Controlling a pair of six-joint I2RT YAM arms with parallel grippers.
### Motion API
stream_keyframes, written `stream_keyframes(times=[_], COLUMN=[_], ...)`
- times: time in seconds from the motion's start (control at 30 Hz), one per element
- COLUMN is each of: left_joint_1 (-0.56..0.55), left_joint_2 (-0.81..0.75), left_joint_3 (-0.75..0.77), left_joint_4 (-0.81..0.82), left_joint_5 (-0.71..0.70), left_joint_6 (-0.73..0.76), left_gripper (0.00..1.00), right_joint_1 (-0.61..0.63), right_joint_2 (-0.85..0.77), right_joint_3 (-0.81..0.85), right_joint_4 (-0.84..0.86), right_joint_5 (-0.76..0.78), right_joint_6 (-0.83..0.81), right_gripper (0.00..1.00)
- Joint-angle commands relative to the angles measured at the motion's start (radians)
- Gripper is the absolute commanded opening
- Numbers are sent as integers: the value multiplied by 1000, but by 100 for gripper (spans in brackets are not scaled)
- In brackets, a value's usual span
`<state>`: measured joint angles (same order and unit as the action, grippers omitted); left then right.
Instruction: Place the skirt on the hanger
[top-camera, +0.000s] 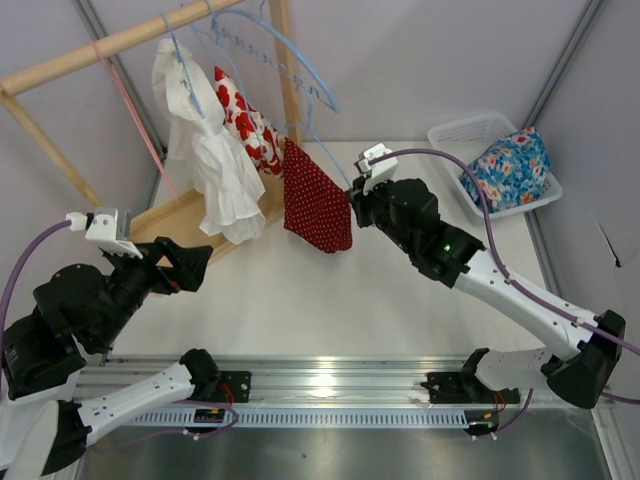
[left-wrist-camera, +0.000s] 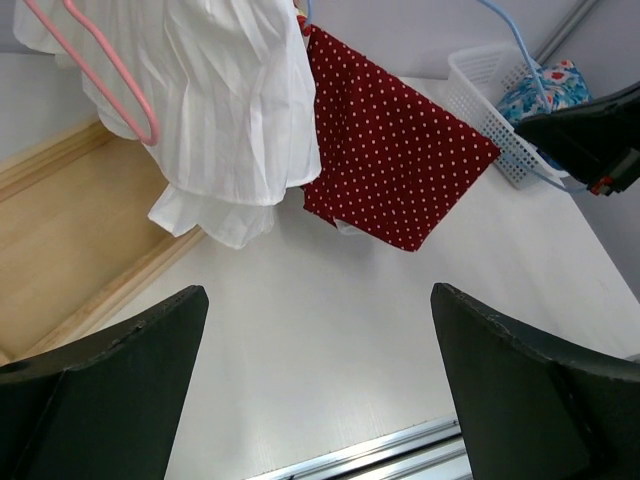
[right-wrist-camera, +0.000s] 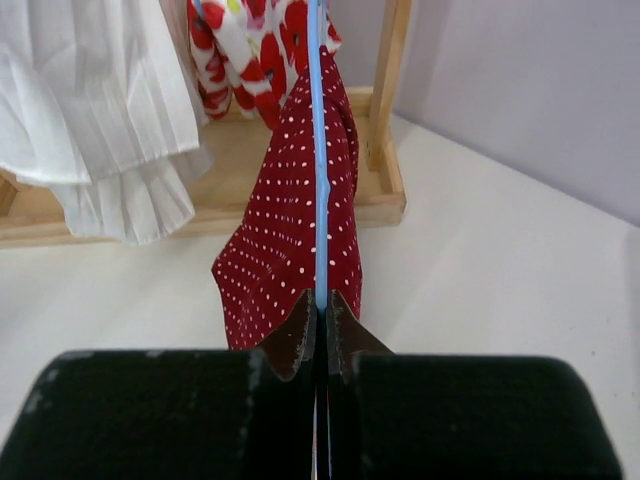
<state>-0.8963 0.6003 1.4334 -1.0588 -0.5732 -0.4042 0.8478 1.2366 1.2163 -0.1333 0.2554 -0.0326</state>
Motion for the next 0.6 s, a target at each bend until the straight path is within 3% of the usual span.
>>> stream_keyframes(times=[0.0,0.27,0.57], left_joint_1=[5,5,5], left_joint_2=[-2,-5,-16], left_joint_3=[-18,-7,-1], left_joint_4=[-7,-26,-35], left_joint_5=[9,-4,-20], left_joint_6=[1,22,24], left_gripper=[100,99,99], right_joint_1=[-16,-55,-81], right_joint_2=[14,109,188], right_joint_3=[130,250,328], right_joint_4=[170,172,208], right_joint_5=[1,-2,-111], right_joint_6=[-58,-125,-177], right_gripper=[0,0,0])
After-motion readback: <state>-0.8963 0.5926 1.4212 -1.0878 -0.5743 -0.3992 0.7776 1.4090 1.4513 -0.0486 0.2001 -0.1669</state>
